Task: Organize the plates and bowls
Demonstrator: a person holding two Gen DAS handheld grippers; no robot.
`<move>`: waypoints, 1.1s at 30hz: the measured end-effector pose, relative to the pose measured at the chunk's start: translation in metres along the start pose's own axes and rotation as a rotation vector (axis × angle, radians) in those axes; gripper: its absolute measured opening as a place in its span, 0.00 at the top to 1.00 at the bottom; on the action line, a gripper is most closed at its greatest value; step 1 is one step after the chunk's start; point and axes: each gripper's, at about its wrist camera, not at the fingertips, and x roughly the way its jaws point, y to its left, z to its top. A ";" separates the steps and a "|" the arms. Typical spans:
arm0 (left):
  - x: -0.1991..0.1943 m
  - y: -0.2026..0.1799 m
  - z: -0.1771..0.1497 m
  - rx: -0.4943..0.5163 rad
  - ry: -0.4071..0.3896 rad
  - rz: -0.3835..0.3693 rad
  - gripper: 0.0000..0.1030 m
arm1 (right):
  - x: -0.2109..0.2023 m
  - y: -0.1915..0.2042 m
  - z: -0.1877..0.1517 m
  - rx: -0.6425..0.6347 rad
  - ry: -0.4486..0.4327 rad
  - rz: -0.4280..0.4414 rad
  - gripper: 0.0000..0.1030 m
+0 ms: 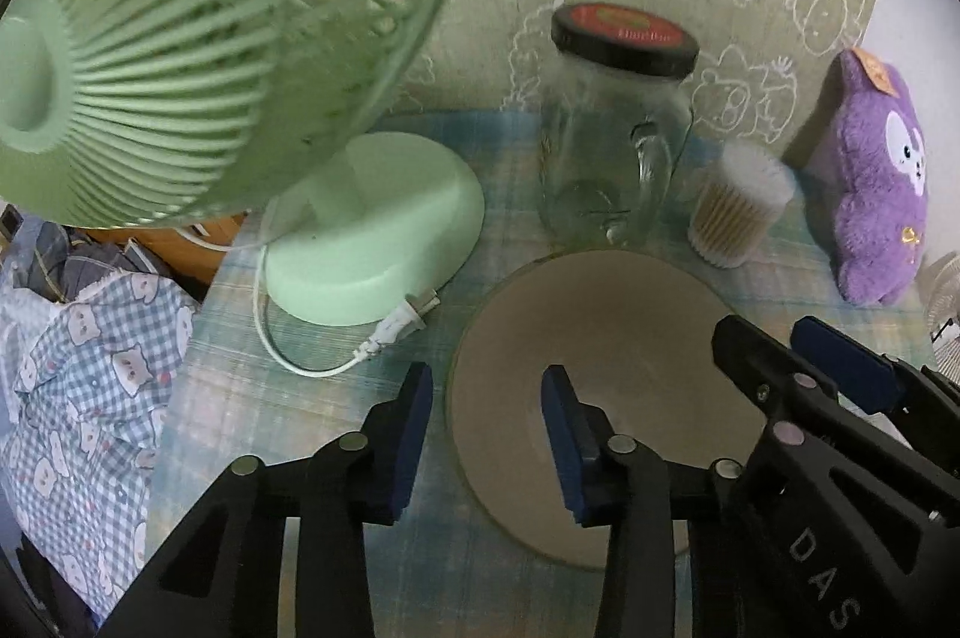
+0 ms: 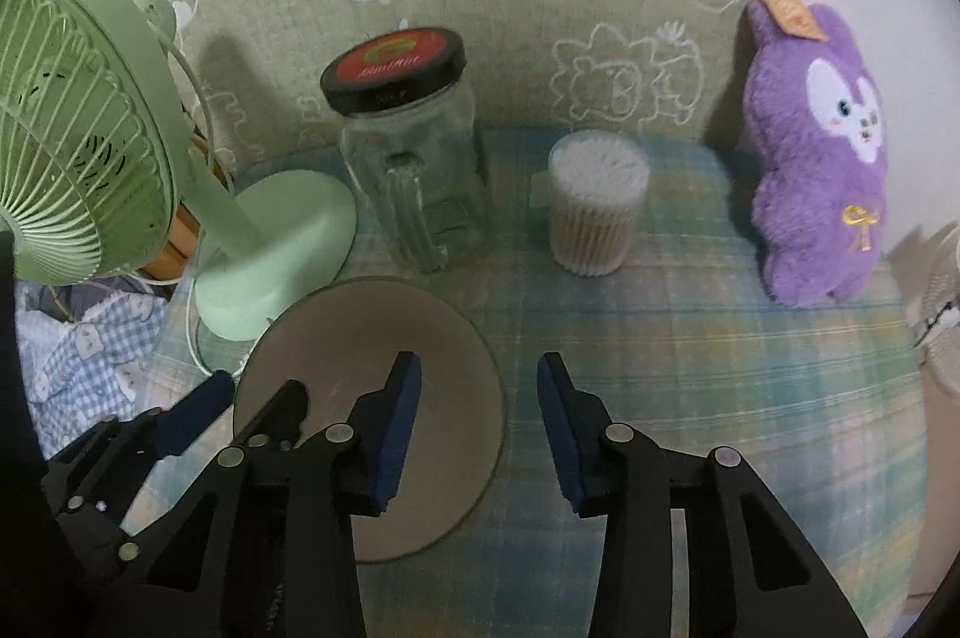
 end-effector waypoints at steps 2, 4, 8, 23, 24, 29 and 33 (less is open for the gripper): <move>0.006 -0.001 0.000 0.006 0.011 0.006 0.68 | 0.005 0.000 0.000 -0.005 0.009 -0.006 0.67; 0.010 -0.002 0.000 0.013 0.015 0.013 0.70 | 0.010 0.001 -0.001 -0.007 0.012 -0.010 0.71; 0.014 -0.004 0.000 0.028 0.012 0.041 0.76 | 0.015 0.000 -0.003 -0.006 0.018 -0.020 0.78; 0.018 0.000 0.000 0.021 0.030 0.062 0.85 | 0.022 0.002 -0.001 0.010 0.037 -0.069 0.84; 0.018 0.001 0.000 0.016 0.034 0.057 0.85 | 0.021 0.002 -0.002 0.013 0.043 -0.070 0.84; 0.013 0.003 -0.005 0.013 0.049 0.037 0.86 | 0.016 0.000 -0.007 0.019 0.060 -0.069 0.84; 0.006 0.001 -0.012 0.017 0.051 0.032 0.86 | 0.006 -0.001 -0.013 0.021 0.063 -0.077 0.84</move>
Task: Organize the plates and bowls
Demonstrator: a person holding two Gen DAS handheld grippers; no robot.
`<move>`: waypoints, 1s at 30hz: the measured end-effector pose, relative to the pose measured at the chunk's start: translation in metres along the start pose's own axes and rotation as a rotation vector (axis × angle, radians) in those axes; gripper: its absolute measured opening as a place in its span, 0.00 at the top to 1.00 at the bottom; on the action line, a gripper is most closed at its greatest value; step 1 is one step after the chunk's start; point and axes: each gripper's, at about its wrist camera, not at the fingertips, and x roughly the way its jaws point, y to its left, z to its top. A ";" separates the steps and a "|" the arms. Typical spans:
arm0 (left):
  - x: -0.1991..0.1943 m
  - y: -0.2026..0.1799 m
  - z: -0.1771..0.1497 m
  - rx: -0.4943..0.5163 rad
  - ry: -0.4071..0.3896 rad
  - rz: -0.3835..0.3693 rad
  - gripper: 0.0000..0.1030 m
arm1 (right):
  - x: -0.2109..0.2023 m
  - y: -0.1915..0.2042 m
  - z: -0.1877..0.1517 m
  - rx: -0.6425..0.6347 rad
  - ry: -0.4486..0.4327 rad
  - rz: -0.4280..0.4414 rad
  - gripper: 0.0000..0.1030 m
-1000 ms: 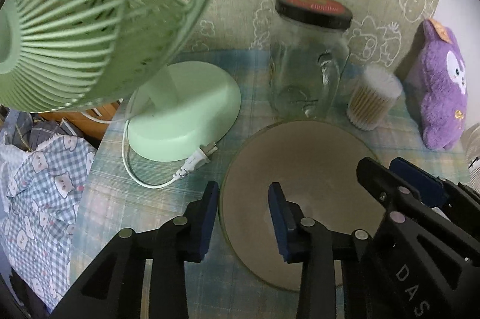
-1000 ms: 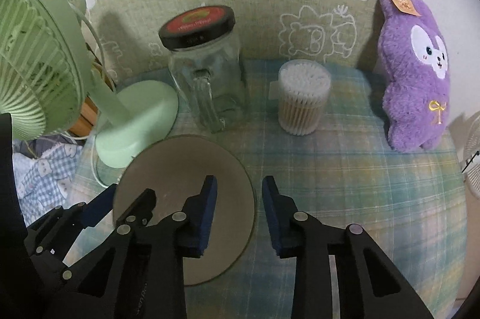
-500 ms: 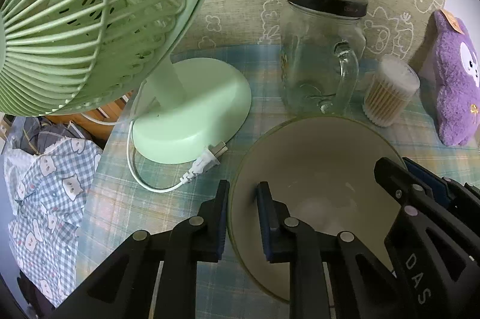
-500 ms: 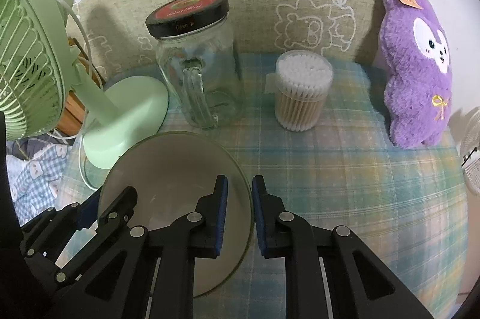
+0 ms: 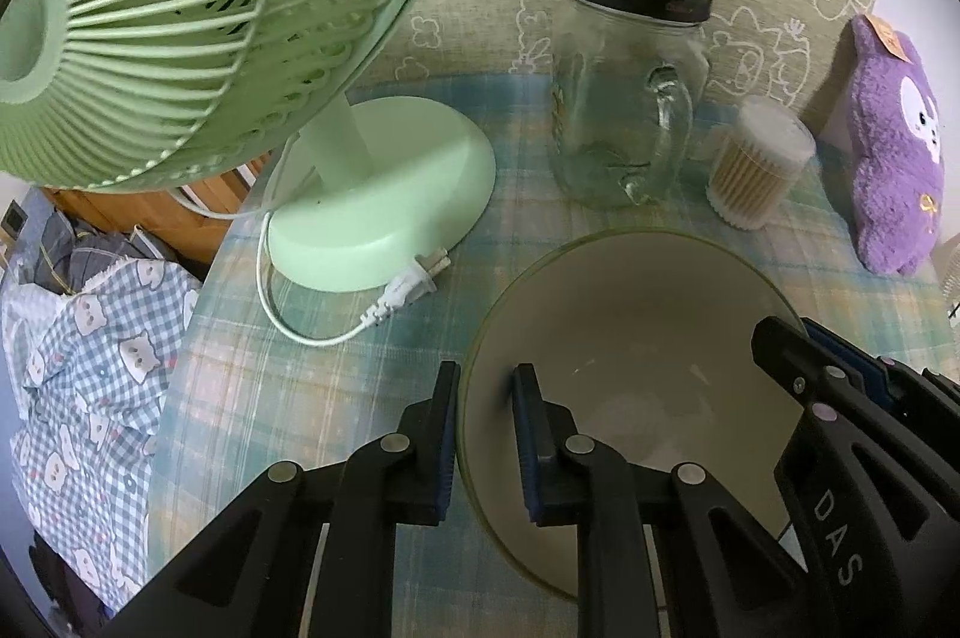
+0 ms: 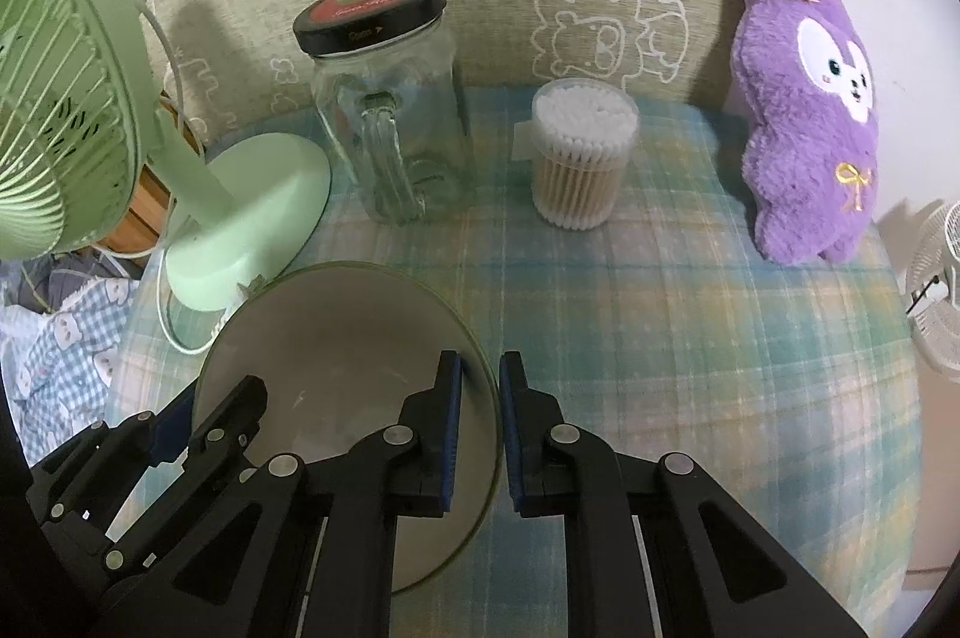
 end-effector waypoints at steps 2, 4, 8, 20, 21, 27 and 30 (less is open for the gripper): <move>-0.005 -0.001 -0.004 0.006 -0.002 -0.003 0.86 | -0.005 -0.001 -0.004 0.003 -0.001 -0.003 0.84; -0.009 -0.001 -0.007 0.010 -0.003 -0.006 0.86 | -0.011 -0.002 -0.009 0.007 -0.001 -0.007 0.84; -0.023 -0.002 -0.015 0.024 -0.011 -0.018 0.86 | -0.025 -0.004 -0.018 0.016 -0.007 -0.018 0.84; -0.082 0.008 -0.035 0.068 -0.069 -0.060 0.86 | -0.094 0.004 -0.046 0.056 -0.065 -0.065 0.84; -0.087 0.009 -0.037 0.072 -0.075 -0.063 0.86 | -0.101 0.005 -0.048 0.058 -0.071 -0.069 0.84; -0.120 0.020 -0.051 0.084 -0.105 -0.092 0.86 | -0.142 0.014 -0.069 0.088 -0.106 -0.092 0.84; -0.134 0.025 -0.061 0.091 -0.112 -0.103 0.86 | -0.157 0.019 -0.081 0.106 -0.109 -0.101 0.84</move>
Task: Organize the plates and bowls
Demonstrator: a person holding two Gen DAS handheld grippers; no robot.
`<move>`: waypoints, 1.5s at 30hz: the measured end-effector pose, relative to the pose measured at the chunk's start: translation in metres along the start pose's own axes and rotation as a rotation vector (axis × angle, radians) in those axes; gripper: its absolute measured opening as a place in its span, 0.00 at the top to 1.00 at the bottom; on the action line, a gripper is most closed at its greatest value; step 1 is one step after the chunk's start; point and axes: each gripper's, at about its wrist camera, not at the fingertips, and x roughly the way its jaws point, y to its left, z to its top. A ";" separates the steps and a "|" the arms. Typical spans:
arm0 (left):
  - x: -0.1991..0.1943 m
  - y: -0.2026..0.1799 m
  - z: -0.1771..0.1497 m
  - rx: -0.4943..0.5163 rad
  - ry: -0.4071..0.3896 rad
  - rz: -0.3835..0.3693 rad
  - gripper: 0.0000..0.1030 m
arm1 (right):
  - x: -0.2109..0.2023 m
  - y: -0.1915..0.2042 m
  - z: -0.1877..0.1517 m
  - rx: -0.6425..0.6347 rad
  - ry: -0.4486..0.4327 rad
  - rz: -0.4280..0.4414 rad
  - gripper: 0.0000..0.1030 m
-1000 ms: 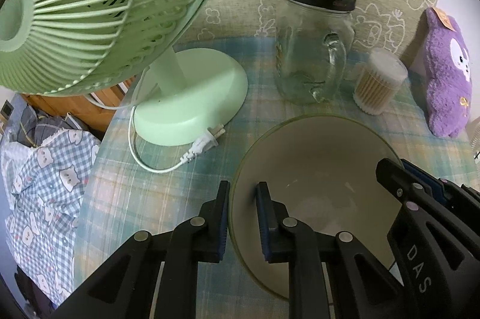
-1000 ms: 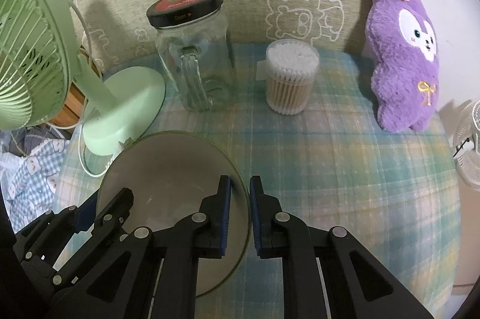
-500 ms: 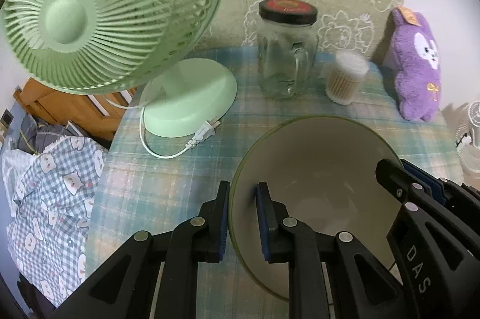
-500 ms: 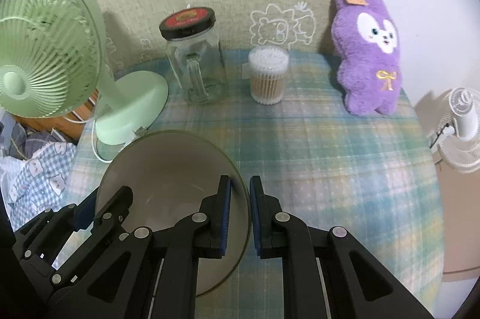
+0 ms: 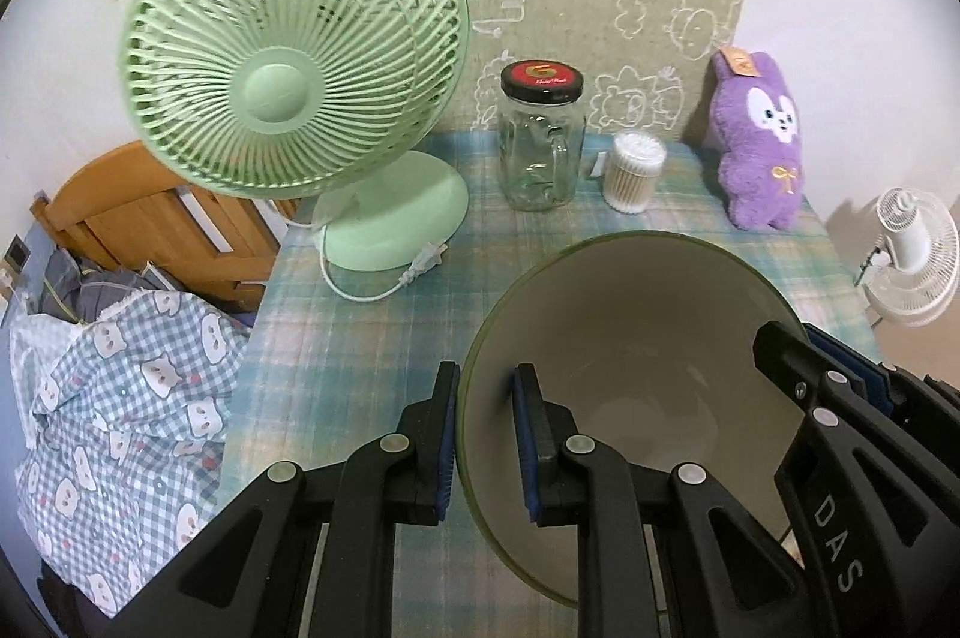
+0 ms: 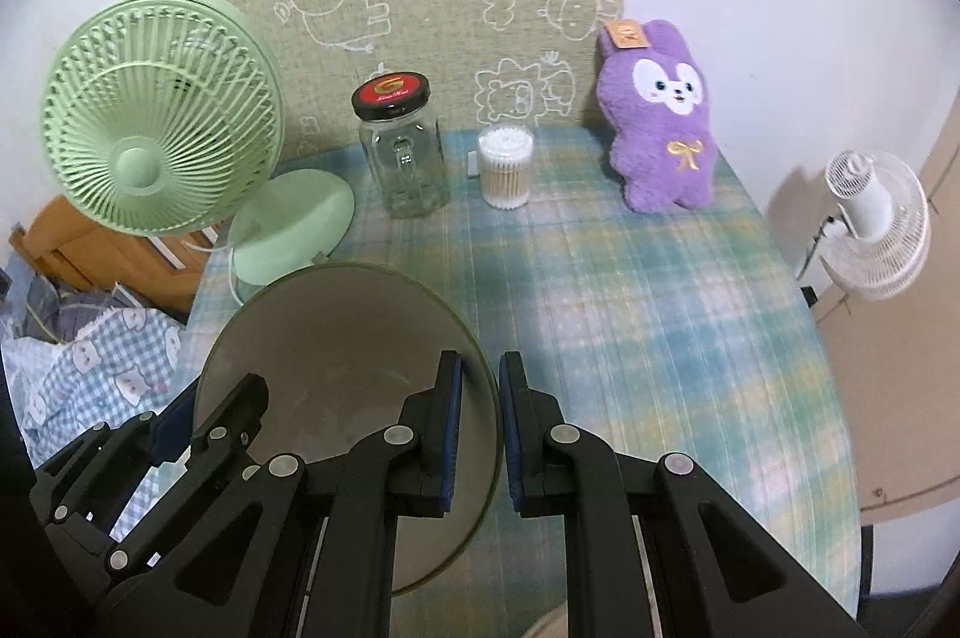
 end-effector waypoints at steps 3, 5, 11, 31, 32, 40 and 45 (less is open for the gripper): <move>-0.015 0.003 -0.008 0.008 -0.007 -0.014 0.86 | -0.018 0.002 -0.011 0.007 -0.007 -0.014 0.84; -0.024 0.005 -0.014 0.013 -0.012 -0.021 0.86 | -0.029 0.004 -0.019 0.012 -0.012 -0.021 0.84; -0.050 0.013 -0.034 0.029 -0.032 -0.037 0.86 | -0.057 0.009 -0.042 0.026 -0.026 -0.037 0.84; -0.073 0.031 -0.114 0.082 0.025 -0.079 0.85 | -0.092 0.026 -0.135 0.064 0.033 -0.078 0.84; -0.073 0.032 -0.117 0.083 0.030 -0.081 0.85 | -0.092 0.026 -0.138 0.067 0.037 -0.080 0.84; -0.066 0.034 -0.140 0.096 0.070 -0.093 0.85 | -0.084 0.027 -0.163 0.084 0.081 -0.095 0.84; -0.059 0.034 -0.151 0.101 0.094 -0.094 0.84 | -0.077 0.027 -0.173 0.095 0.105 -0.099 0.84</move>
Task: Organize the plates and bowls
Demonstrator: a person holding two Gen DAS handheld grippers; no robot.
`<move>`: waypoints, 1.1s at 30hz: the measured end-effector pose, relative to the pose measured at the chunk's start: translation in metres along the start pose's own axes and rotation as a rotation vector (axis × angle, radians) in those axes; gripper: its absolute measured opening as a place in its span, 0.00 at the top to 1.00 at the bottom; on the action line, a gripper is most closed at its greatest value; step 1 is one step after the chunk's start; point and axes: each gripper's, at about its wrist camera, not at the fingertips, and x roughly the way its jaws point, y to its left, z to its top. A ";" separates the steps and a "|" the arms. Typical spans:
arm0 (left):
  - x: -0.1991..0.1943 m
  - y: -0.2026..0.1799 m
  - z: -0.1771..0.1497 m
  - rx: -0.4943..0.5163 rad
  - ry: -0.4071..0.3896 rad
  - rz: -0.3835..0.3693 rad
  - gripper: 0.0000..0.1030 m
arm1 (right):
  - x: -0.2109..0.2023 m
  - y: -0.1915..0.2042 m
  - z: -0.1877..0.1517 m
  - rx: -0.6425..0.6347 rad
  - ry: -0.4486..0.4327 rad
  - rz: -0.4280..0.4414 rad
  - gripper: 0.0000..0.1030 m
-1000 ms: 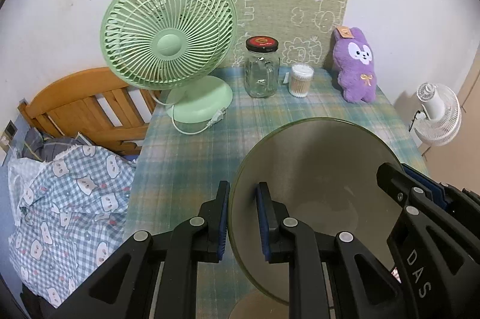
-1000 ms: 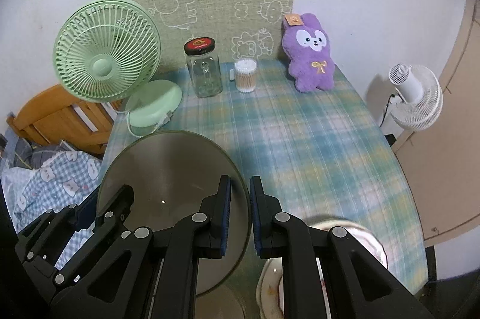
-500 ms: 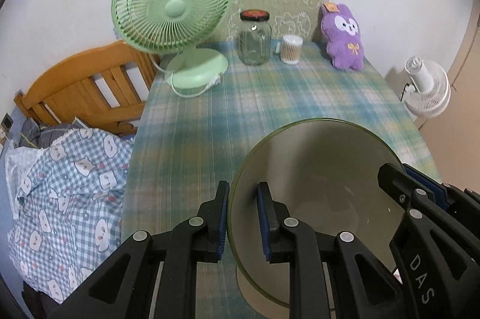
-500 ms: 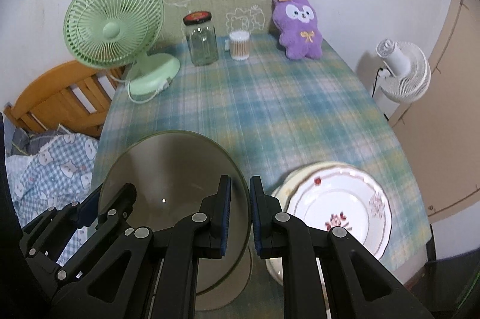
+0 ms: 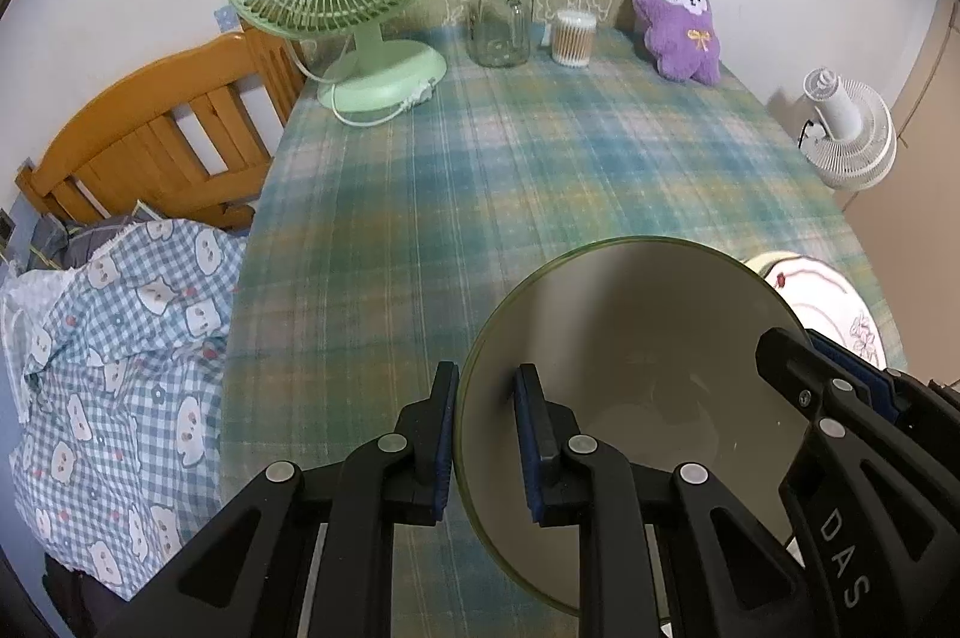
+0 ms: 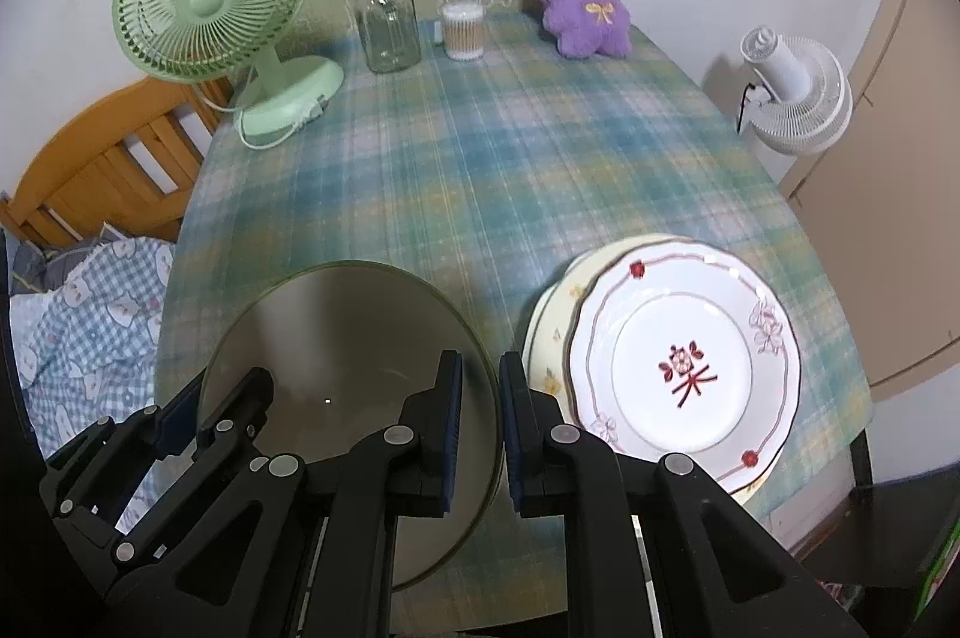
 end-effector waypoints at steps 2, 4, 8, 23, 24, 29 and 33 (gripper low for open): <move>0.004 -0.001 -0.002 0.002 0.010 0.000 0.84 | 0.004 0.000 -0.003 0.004 0.010 -0.001 0.84; 0.007 0.000 -0.006 0.004 0.019 0.000 0.84 | 0.008 -0.001 -0.006 0.011 0.022 -0.002 0.84; 0.013 -0.001 -0.010 0.006 0.034 0.001 0.84 | 0.014 -0.003 -0.011 0.017 0.037 -0.003 0.84; 0.023 0.001 -0.012 0.019 0.046 -0.008 0.81 | 0.026 -0.002 -0.011 -0.002 0.046 0.022 0.80; 0.023 0.002 -0.011 0.020 0.049 -0.017 0.73 | 0.027 -0.003 -0.010 -0.001 0.051 0.044 0.77; 0.022 0.003 -0.010 0.040 0.050 -0.033 0.49 | 0.030 -0.006 -0.009 -0.007 0.059 0.060 0.41; 0.030 0.004 -0.010 0.043 0.066 -0.055 0.45 | 0.038 -0.008 -0.009 -0.011 0.082 0.074 0.41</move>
